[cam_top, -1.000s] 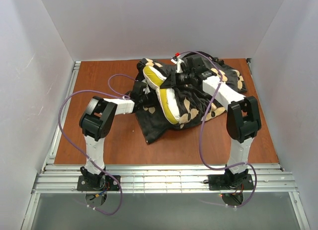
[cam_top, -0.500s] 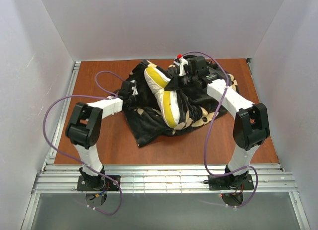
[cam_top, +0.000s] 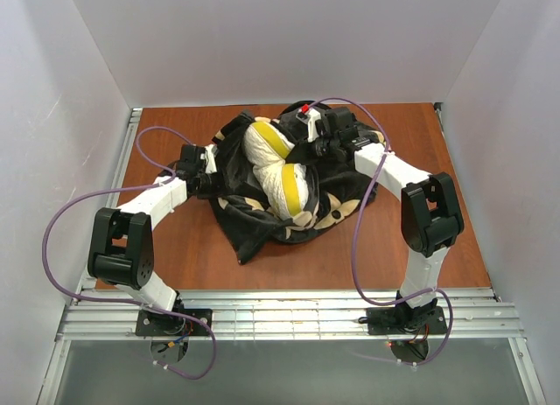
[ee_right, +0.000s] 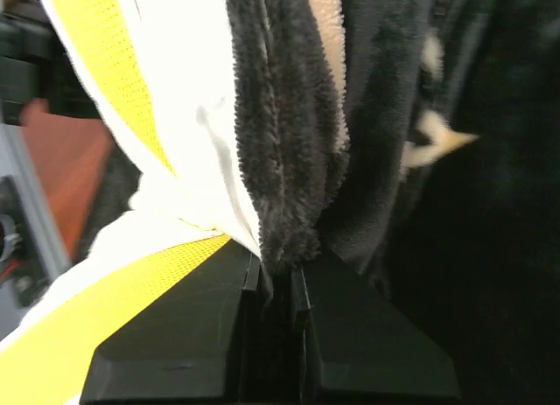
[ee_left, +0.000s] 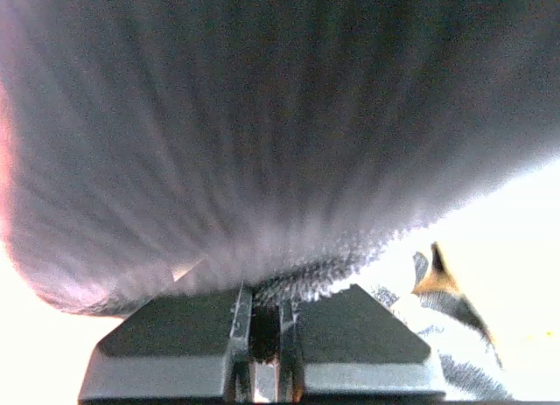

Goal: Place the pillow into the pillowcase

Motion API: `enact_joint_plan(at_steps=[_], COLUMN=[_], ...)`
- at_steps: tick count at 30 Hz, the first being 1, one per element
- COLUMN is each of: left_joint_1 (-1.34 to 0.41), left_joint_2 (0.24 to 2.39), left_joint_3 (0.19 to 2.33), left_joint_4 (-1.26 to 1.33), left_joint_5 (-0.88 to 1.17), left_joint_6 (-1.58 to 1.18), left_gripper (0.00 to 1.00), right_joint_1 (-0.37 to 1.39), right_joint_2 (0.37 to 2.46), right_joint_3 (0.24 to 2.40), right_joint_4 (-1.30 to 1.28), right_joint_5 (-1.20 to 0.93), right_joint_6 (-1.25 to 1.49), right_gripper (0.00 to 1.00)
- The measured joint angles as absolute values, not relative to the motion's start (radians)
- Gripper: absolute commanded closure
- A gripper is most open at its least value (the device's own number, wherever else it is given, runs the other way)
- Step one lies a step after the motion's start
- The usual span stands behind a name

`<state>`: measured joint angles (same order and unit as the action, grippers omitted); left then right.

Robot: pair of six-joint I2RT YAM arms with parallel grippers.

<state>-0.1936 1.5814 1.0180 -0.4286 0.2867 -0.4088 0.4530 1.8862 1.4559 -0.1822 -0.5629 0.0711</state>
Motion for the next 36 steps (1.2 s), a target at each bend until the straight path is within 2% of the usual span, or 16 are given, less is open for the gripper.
enact_joint_plan(at_steps=[4, 8, 12, 14, 16, 19, 20, 23, 32, 36], left_joint_1=[-0.183, -0.189, -0.219, -0.233, -0.237, -0.236, -0.235, -0.234, -0.254, -0.314], left_joint_2=[1.582, 1.583, 1.583, 1.583, 1.584, 1.586, 1.586, 1.575, 1.489, 1.52], left_joint_3=[0.944, 0.922, 0.95, 0.973, 0.999, 1.017, 1.017, 1.005, 0.986, 0.984], left_joint_4=[-0.354, -0.278, -0.242, -0.247, -0.271, -0.29, -0.292, -0.283, -0.209, -0.157], left_joint_5=[0.426, 0.562, 0.583, 0.555, 0.519, 0.487, 0.49, 0.522, 0.583, 0.56], left_joint_6=[-0.359, -0.366, -0.364, -0.363, -0.358, -0.351, -0.349, -0.361, -0.443, -0.504], left_gripper=[0.87, 0.86, 0.87, 0.9, 0.88, 0.76, 0.68, 0.59, 0.58, 0.65], right_joint_1=[0.452, 0.446, 0.431, 0.418, 0.398, 0.366, 0.36, 0.353, 0.354, 0.354], right_joint_2=[1.884, 1.886, 1.925, 1.968, 2.011, 2.05, 2.053, 2.051, 2.05, 2.049], right_joint_3=[1.455, 1.435, 1.402, 1.385, 1.354, 1.328, 1.328, 1.328, 1.29, 1.286], right_joint_4=[-0.175, -0.159, -0.089, -0.03, 0.049, 0.119, 0.133, 0.171, 0.258, 0.275], right_joint_5=[-0.665, -0.74, -0.813, -0.859, -0.907, -0.967, -0.981, -1.005, -1.021, -1.022], right_joint_6=[0.117, 0.191, 0.298, 0.369, 0.459, 0.568, 0.596, 0.662, 0.774, 0.796], right_gripper=[0.99, 0.99, 0.99, 0.99, 0.99, 0.99, 0.99, 0.99, 0.99, 0.99])
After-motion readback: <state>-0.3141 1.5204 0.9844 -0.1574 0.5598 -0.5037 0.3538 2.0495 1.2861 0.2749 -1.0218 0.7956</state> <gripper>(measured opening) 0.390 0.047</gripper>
